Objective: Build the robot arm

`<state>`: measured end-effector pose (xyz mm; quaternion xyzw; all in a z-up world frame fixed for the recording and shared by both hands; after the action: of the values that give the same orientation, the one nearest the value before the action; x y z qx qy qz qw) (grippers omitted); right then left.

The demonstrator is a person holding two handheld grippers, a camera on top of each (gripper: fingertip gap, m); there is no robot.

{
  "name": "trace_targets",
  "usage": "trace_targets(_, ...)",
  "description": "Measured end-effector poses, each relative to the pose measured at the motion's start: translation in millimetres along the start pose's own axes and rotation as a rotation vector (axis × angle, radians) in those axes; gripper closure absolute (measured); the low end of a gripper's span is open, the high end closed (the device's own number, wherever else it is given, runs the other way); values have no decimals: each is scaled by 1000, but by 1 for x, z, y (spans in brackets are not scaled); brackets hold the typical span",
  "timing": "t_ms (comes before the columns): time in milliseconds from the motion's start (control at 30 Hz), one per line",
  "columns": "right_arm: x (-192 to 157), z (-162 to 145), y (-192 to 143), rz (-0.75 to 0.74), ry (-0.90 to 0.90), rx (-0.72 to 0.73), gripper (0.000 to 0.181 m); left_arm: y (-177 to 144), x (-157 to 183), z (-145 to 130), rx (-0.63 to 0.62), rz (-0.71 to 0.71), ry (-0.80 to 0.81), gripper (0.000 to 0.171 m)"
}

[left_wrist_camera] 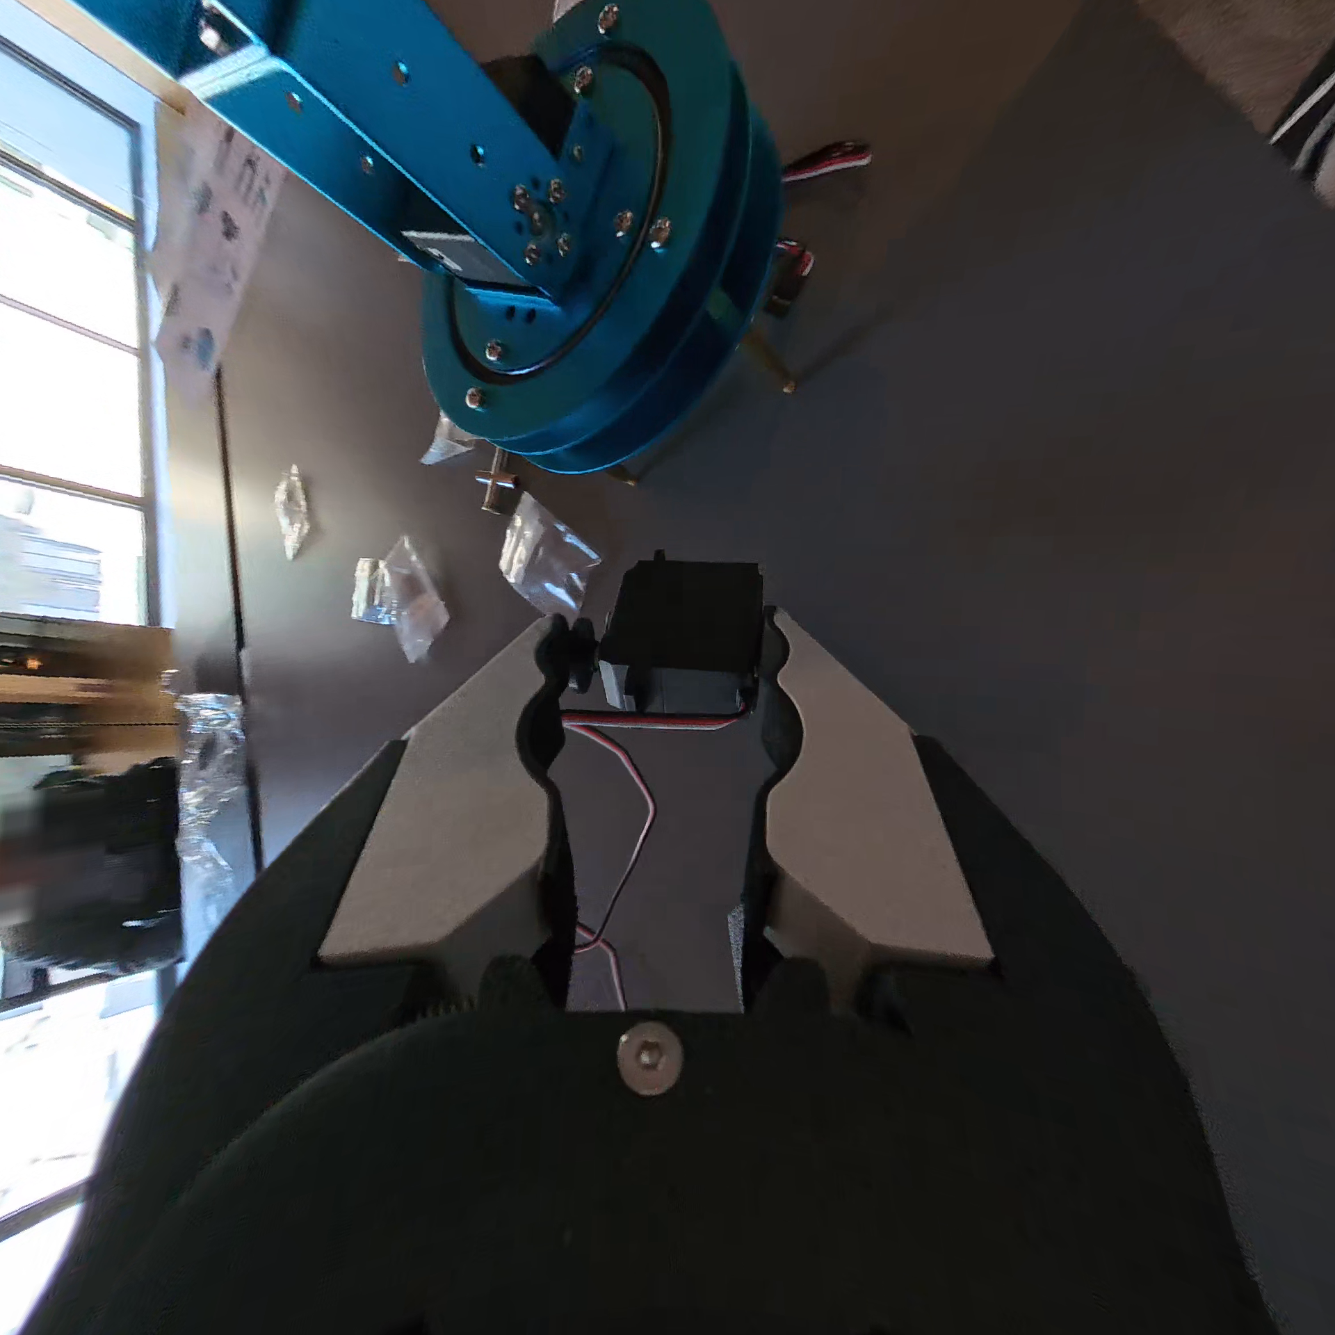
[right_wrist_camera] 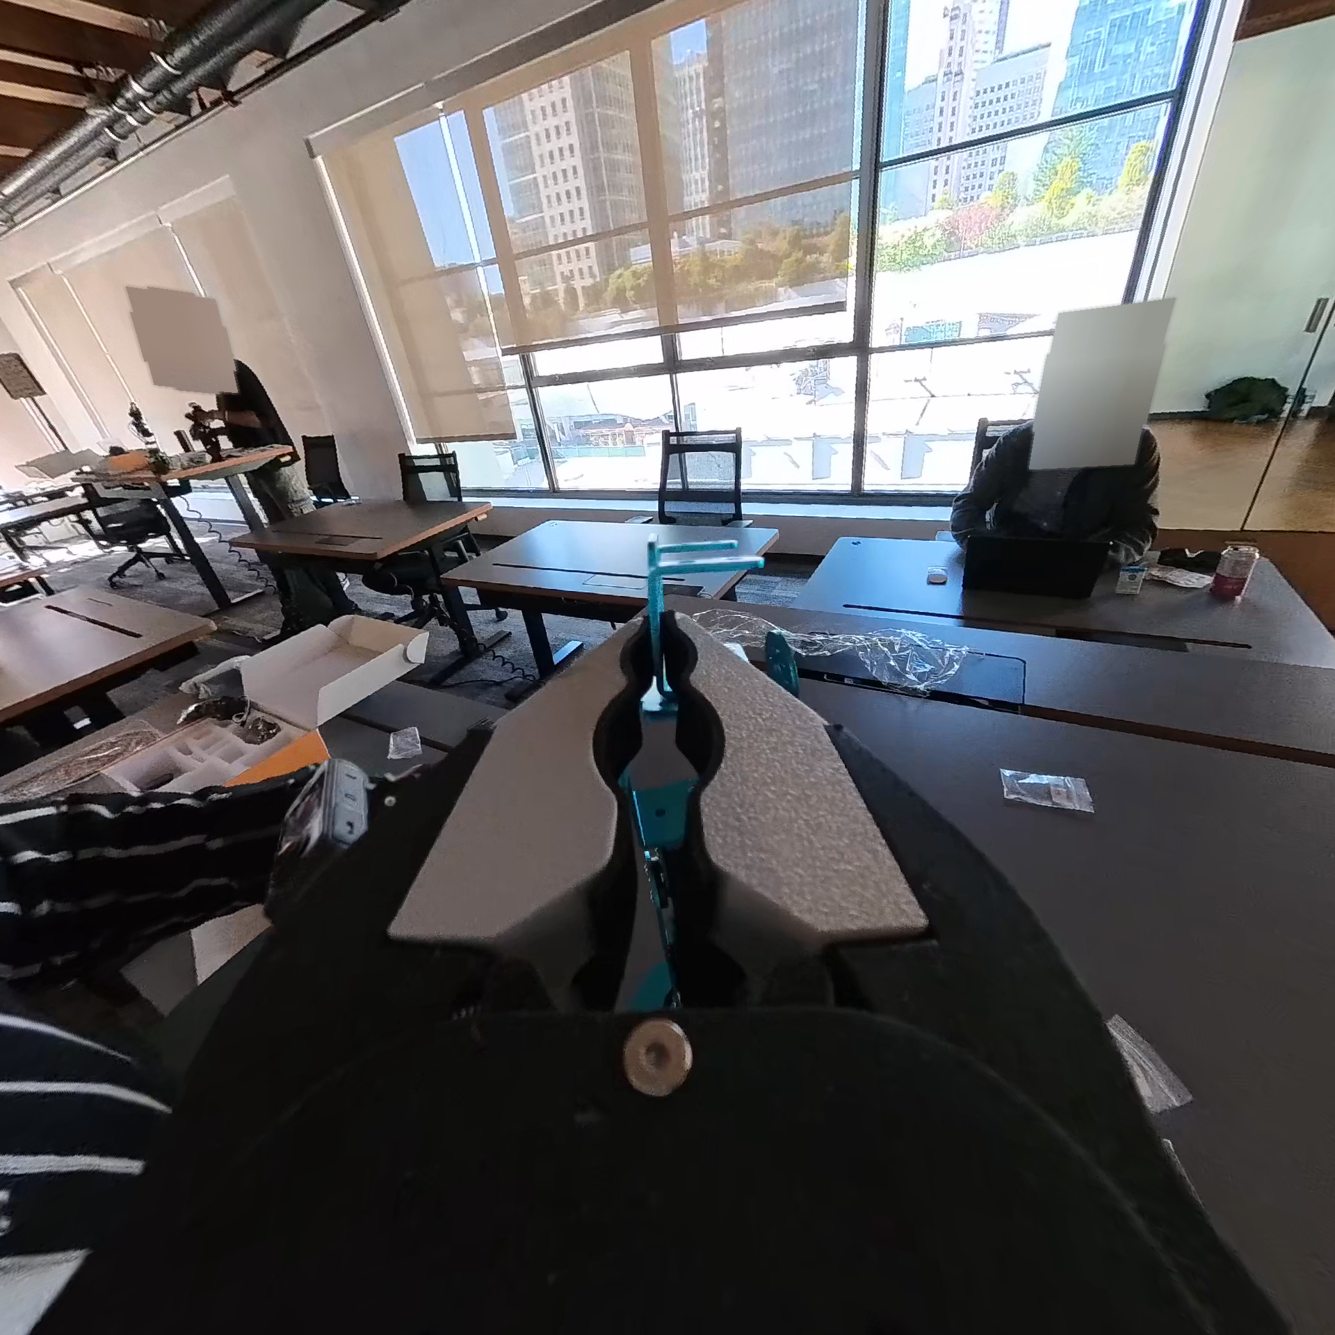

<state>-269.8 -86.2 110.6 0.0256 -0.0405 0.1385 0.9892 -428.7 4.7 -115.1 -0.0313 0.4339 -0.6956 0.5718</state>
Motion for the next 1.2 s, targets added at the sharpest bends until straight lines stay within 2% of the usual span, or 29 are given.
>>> trace_targets(133,0,0,0,-4,-4,-1,181,-4,-6,5,82,96,71,120)
trace_targets(200,0,0,0,-4,-2,1,181,-10,-15,13,124,86,12,120)
trace_targets(367,0,0,1,1,-5,-4,181,-29,-53,40,299,-175,-338,120)
trace_targets(500,0,0,1,4,-8,-2,181,-47,-89,69,440,-346,-478,120)
trace_targets(733,1,0,1,10,15,2,181,-63,-121,106,607,-487,-533,121)
trace_targets(967,0,0,1,6,10,4,181,-59,-137,115,687,-470,-549,121)
trace_targets(1200,1,-1,3,19,29,10,181,-52,-144,137,806,-563,-583,121)
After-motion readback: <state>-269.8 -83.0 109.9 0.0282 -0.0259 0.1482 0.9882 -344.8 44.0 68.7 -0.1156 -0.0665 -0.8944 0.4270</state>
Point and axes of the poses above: each gripper's, where its closed fingertips meet, y out along the fingers, z out of its top, x = y × z across the jaws, the point moved 6 cm from there along -y, back along the fingers, and after that the axes turned 12 degrees about -y, right-handed, at the moved point
